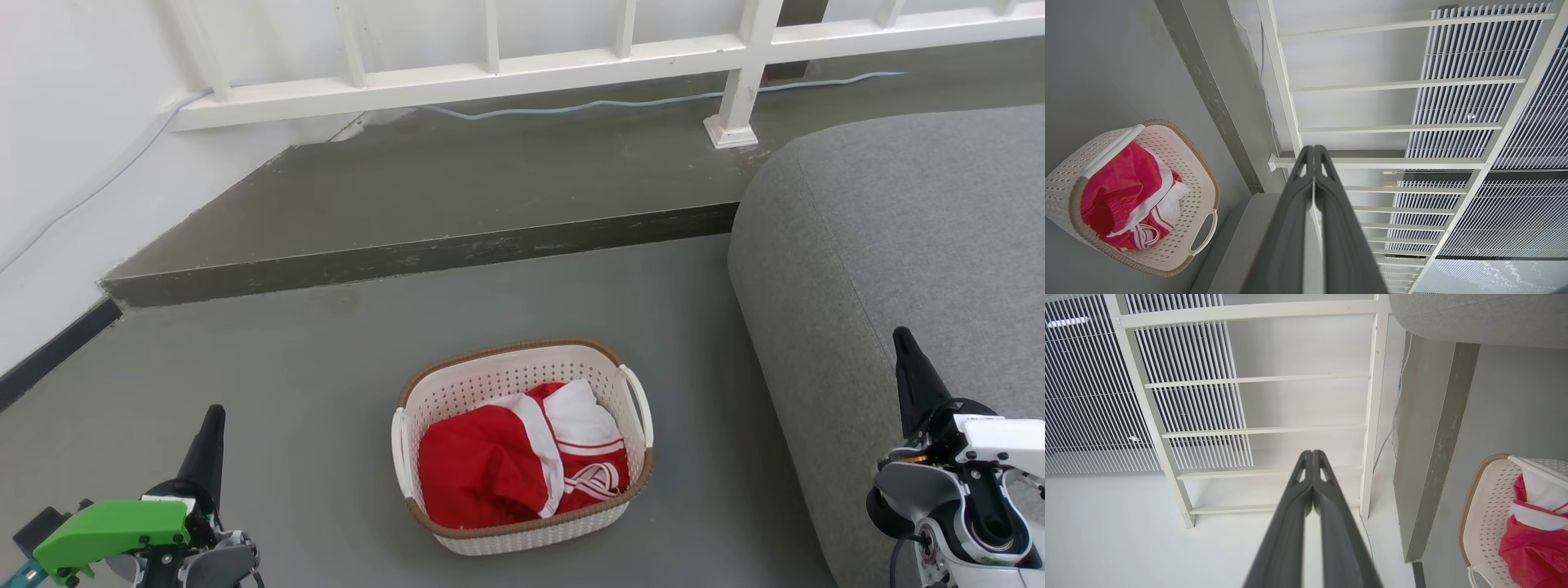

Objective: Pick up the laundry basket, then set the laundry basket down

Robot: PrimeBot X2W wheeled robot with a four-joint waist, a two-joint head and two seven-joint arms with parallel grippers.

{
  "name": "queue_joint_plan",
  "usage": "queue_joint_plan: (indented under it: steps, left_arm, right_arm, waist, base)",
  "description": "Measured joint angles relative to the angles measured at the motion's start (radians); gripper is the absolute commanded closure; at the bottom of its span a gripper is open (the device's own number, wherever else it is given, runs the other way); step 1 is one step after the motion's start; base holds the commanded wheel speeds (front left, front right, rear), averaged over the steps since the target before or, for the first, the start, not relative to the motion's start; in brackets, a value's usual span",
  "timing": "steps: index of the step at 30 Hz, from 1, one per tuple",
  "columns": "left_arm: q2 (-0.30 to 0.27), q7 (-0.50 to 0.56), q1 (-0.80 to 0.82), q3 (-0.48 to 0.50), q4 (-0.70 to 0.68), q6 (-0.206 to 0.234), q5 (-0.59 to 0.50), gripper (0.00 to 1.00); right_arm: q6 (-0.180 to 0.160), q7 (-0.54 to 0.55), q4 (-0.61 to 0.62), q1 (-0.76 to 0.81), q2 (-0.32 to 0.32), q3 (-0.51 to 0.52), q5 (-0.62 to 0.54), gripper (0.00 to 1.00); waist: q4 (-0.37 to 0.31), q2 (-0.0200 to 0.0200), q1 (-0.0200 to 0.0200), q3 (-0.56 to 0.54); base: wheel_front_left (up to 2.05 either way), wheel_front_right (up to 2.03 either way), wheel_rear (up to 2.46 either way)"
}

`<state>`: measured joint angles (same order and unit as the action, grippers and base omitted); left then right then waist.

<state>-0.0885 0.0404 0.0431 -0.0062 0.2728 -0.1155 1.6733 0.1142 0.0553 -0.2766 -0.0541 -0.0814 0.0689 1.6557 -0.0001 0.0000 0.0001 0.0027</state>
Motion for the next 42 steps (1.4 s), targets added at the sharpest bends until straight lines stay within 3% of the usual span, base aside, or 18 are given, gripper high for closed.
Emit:
queue_joint_plan:
  steps: [42]
  left_arm:
    - [0.000,0.003,0.004,0.003,0.005,0.000,0.000,1.00]
  right_arm:
    - [0.000,0.003,-0.004,-0.001,0.001,0.004,0.000,1.00]
  waist:
    - [0.000,0.0000,0.0000,0.000]
  base:
    - [0.00,0.00,0.00]
